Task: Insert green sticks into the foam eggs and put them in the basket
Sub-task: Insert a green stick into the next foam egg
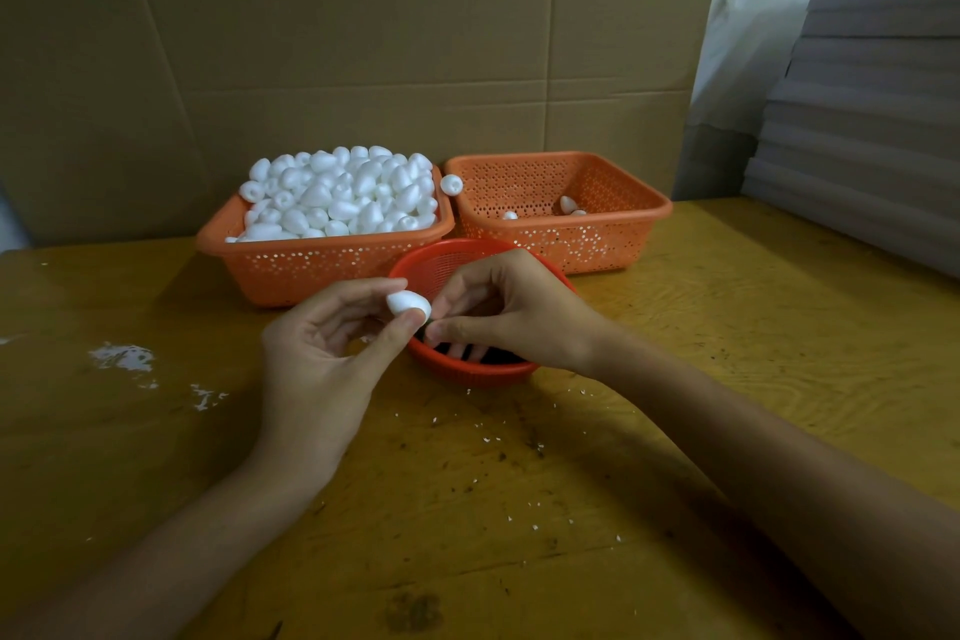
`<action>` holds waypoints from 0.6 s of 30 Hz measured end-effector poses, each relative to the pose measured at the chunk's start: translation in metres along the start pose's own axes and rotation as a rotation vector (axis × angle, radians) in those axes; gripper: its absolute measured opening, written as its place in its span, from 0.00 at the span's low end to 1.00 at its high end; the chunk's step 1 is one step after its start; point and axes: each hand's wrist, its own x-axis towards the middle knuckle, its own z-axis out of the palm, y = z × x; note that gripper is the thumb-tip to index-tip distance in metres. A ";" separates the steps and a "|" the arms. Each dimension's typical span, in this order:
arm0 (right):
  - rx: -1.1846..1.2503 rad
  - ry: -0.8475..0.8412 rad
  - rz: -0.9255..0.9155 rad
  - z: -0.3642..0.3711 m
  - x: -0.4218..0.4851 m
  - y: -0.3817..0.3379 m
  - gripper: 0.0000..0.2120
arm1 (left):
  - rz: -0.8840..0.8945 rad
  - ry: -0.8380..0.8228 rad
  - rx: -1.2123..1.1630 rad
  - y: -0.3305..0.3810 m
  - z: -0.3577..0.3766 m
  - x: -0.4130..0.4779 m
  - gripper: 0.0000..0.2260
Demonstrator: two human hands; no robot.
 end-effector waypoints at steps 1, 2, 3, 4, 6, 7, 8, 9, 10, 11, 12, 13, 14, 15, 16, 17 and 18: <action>0.004 0.000 -0.002 0.000 0.000 0.000 0.03 | -0.005 0.001 0.000 0.000 0.000 0.000 0.13; 0.006 0.002 -0.005 0.000 0.000 0.001 0.04 | -0.008 0.005 0.001 0.000 0.000 0.000 0.13; 0.005 0.005 -0.009 0.001 0.000 0.001 0.04 | -0.010 0.010 0.003 0.000 -0.001 0.000 0.13; 0.002 0.006 -0.015 0.001 0.000 0.001 0.04 | -0.014 0.017 0.005 0.000 -0.001 0.000 0.13; 0.016 0.010 -0.020 0.000 0.001 0.001 0.04 | -0.028 0.032 0.004 0.000 -0.002 -0.001 0.12; 0.040 0.017 -0.018 0.000 0.001 0.001 0.03 | -0.035 0.039 0.002 -0.001 -0.002 -0.001 0.11; 0.067 0.028 -0.017 0.000 0.001 0.000 0.03 | -0.042 0.046 0.000 -0.001 -0.002 -0.001 0.11; 0.087 0.038 -0.019 -0.001 0.001 0.001 0.04 | -0.050 0.052 -0.002 -0.001 -0.002 -0.001 0.10; 0.097 0.047 -0.024 0.000 0.001 0.001 0.04 | -0.057 0.055 -0.004 -0.001 -0.002 0.000 0.10; 0.101 0.053 -0.029 0.000 0.001 0.001 0.05 | -0.062 0.057 -0.005 -0.002 -0.002 0.000 0.09; 0.100 0.058 -0.033 0.001 0.002 0.002 0.05 | -0.065 0.059 -0.007 -0.002 -0.002 0.000 0.10; 0.095 0.063 -0.036 0.001 0.002 0.002 0.05 | -0.066 0.058 -0.007 -0.002 -0.002 0.000 0.10; 0.086 0.067 -0.038 0.002 0.002 0.003 0.05 | -0.064 0.054 -0.007 -0.003 -0.002 0.000 0.10; 0.070 0.069 -0.039 0.002 0.002 0.004 0.05 | -0.059 0.046 -0.004 -0.003 -0.002 0.000 0.11; 0.050 0.070 -0.039 0.002 0.002 0.004 0.05 | -0.050 0.035 0.000 -0.003 -0.002 0.000 0.12; 0.029 0.068 -0.040 0.001 0.002 0.005 0.05 | -0.039 0.025 0.001 -0.002 -0.002 0.000 0.13; 0.010 0.062 -0.042 0.001 0.001 0.005 0.05 | -0.030 0.018 -0.001 -0.002 -0.002 0.000 0.14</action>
